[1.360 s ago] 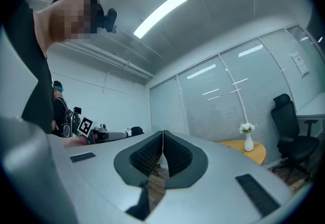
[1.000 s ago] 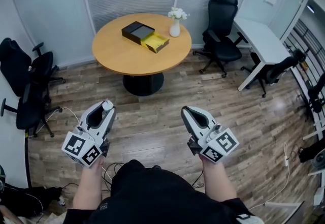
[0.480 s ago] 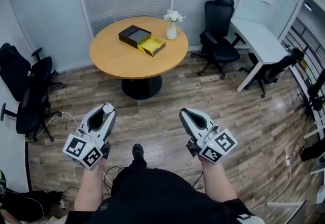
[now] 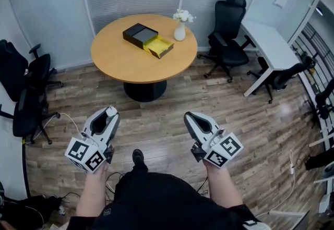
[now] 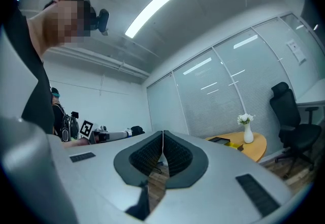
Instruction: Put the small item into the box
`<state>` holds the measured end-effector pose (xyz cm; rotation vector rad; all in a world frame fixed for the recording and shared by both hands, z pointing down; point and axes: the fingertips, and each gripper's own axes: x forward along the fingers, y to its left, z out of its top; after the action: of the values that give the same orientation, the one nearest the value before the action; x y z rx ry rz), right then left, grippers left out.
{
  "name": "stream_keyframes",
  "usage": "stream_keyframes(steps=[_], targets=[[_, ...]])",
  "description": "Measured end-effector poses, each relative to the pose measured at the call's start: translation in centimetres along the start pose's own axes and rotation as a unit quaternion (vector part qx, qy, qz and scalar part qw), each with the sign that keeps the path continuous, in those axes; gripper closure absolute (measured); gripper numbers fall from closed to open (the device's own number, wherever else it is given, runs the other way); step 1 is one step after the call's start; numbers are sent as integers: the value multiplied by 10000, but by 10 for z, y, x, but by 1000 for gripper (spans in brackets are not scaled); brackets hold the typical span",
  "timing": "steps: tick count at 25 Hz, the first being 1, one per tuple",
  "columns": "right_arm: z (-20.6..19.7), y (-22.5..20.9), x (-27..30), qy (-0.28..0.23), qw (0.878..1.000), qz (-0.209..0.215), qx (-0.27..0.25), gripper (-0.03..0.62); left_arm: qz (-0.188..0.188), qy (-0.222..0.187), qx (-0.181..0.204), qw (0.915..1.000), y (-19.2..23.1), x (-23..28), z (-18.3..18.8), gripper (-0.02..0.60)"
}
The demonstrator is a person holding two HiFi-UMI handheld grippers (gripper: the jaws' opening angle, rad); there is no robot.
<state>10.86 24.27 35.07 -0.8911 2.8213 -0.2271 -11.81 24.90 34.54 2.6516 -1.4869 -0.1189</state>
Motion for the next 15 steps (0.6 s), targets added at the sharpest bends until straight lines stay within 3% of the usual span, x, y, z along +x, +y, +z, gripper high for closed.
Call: stream_keyframes(steps=[15], targets=[[-19,-69,127,352,9990,-164,203,558,-80,204,-388,9990,127,84,-9,442]])
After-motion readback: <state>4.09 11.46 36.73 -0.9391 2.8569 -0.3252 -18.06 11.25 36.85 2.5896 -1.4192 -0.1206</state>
